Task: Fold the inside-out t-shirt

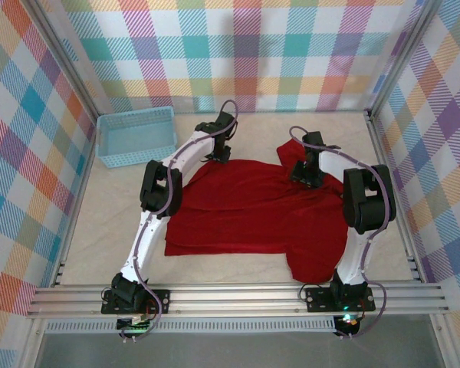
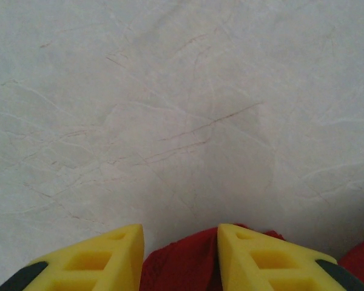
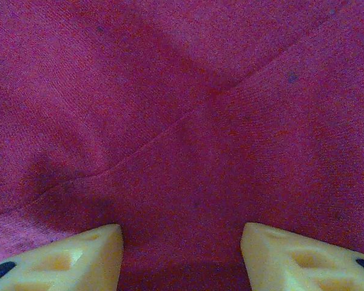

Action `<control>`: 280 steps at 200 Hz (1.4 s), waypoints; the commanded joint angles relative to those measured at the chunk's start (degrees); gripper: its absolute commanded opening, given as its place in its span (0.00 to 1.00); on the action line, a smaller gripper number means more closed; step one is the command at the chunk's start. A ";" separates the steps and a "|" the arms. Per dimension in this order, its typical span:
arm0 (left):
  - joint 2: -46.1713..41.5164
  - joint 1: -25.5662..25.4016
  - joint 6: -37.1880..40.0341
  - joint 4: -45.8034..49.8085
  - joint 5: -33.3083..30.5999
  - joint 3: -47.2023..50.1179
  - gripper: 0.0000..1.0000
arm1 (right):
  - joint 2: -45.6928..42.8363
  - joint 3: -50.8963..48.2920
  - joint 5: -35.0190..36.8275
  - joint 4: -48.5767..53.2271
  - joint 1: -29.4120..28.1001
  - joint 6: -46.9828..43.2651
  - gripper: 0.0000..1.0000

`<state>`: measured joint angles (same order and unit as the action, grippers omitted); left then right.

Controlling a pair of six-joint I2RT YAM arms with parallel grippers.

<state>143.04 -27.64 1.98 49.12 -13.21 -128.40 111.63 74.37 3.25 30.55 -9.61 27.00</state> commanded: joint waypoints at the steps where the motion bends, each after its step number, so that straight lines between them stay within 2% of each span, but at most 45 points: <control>1: -5.76 -1.19 2.82 0.61 1.45 4.08 0.41 | 1.22 -2.11 -0.26 2.86 -0.43 0.59 0.56; 28: -8.90 -1.32 3.24 -1.22 1.17 7.95 0.47 | 1.61 -1.96 -0.34 2.77 -0.45 0.51 0.57; 55: -6.71 -1.37 4.03 -0.25 1.55 5.76 0.48 | 1.99 -1.77 -0.52 2.74 -0.46 0.51 0.57; 87: -3.74 -1.54 4.31 0.71 1.50 2.84 0.38 | 1.89 -1.86 -0.09 3.03 -0.46 0.42 0.57; 127: -3.71 -1.45 1.11 -0.54 -2.35 1.69 0.26 | 2.01 -1.46 0.65 3.28 -0.45 0.37 0.57; 147: -3.57 -1.37 1.16 -0.69 -0.58 0.85 0.25 | 1.71 -1.24 0.80 3.58 -0.42 0.34 0.57; 175: -2.42 -1.45 3.34 2.23 3.44 -0.91 0.28 | 1.05 -1.49 0.80 3.47 -0.43 0.51 0.57; 202: -2.46 -1.54 4.94 3.58 5.69 -0.60 0.37 | 0.95 -1.59 0.82 3.60 -0.41 0.46 0.57; 244: -2.12 -1.60 5.49 4.31 4.78 0.23 0.47 | 0.73 -1.88 0.94 3.64 -0.43 0.43 0.58; 280: 0.80 -1.59 6.32 5.62 1.50 -2.22 0.46 | 0.78 -1.88 0.89 3.69 -0.40 0.41 0.58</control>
<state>140.86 -28.75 6.98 51.46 -9.69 -128.11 111.63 74.30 3.95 30.41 -9.78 27.00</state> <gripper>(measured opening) 0.473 0.578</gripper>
